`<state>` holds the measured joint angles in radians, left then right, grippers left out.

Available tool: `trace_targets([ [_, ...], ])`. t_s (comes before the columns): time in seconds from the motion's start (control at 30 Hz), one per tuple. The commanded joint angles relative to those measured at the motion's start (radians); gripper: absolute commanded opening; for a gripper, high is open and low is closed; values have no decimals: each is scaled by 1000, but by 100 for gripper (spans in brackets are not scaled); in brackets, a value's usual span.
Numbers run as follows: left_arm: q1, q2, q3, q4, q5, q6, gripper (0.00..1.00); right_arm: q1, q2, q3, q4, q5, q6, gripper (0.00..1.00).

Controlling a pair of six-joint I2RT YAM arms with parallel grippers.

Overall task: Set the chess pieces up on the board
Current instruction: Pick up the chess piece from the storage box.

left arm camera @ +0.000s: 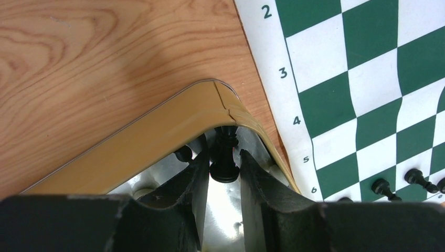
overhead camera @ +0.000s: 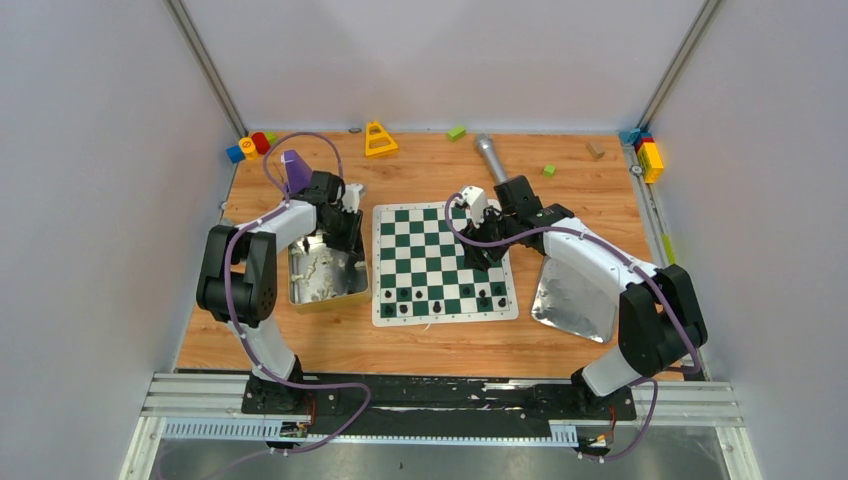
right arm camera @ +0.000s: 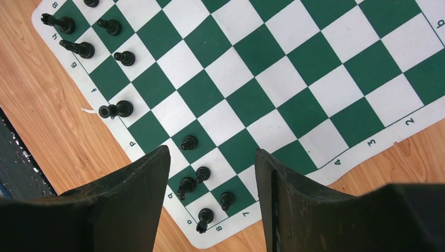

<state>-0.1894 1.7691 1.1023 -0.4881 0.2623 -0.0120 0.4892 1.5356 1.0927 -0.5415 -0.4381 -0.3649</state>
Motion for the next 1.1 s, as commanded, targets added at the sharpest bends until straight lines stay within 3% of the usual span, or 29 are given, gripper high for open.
trace_targets([
  [0.0, -5, -16, 0, -47, -32, 49, 35, -4, 1, -5, 18, -21, -3, 61],
  [0.23, -9, -17, -3, -57, -36, 69, 33, -4, 8, 3, 15, -24, -3, 61],
  [0.63, -16, -92, -3, -77, 2, 145, 15, -5, 11, 65, -22, -91, 6, 61],
  [0.93, -15, -296, -49, -64, 34, 245, 9, -5, 45, 203, -49, -238, 70, 60],
  [1.07, -17, -401, -53, -78, 174, 293, 9, -5, 82, 278, -41, -335, 127, 61],
])
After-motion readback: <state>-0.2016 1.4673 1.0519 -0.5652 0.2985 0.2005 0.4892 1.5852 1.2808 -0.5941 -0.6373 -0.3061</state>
